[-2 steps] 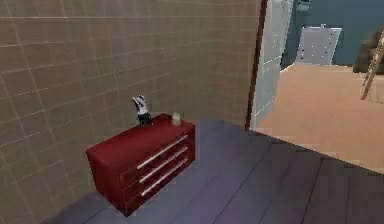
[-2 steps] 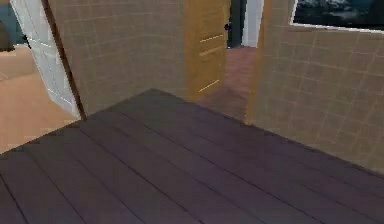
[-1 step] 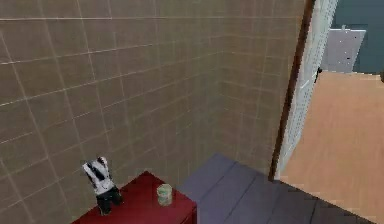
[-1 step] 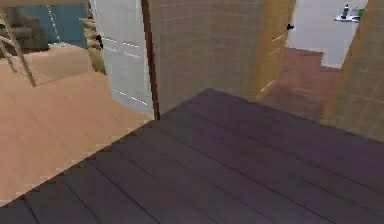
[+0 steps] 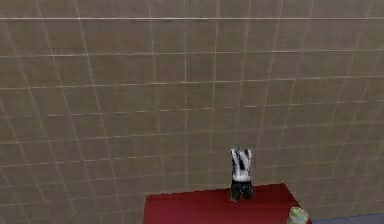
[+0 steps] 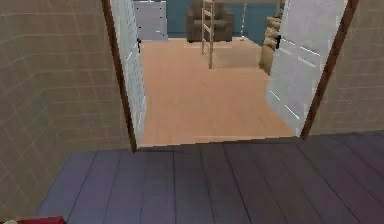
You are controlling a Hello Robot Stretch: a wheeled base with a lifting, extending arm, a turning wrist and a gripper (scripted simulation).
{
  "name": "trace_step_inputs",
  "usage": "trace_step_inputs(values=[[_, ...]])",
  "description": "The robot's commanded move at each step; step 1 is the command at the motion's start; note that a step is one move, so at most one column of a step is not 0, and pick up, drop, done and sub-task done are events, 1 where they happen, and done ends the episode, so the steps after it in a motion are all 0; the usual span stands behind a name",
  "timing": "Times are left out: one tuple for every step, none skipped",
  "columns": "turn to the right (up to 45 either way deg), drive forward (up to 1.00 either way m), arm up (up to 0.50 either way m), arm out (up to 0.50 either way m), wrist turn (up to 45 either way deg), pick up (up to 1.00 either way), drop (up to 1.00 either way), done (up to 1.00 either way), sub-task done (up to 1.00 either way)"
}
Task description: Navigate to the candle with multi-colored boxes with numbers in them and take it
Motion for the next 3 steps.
trace_step_inputs(values=[[-45.0,0.0,0.0,0.0,0.0,0.0,0.0,0.0,0.0],[-9.0,0.0,0.0,0.0,0.0,0.0,0.0,0.0,0.0],[45.0,0.0,0.0,0.0,0.0,0.0,0.0,0.0,0.0]])
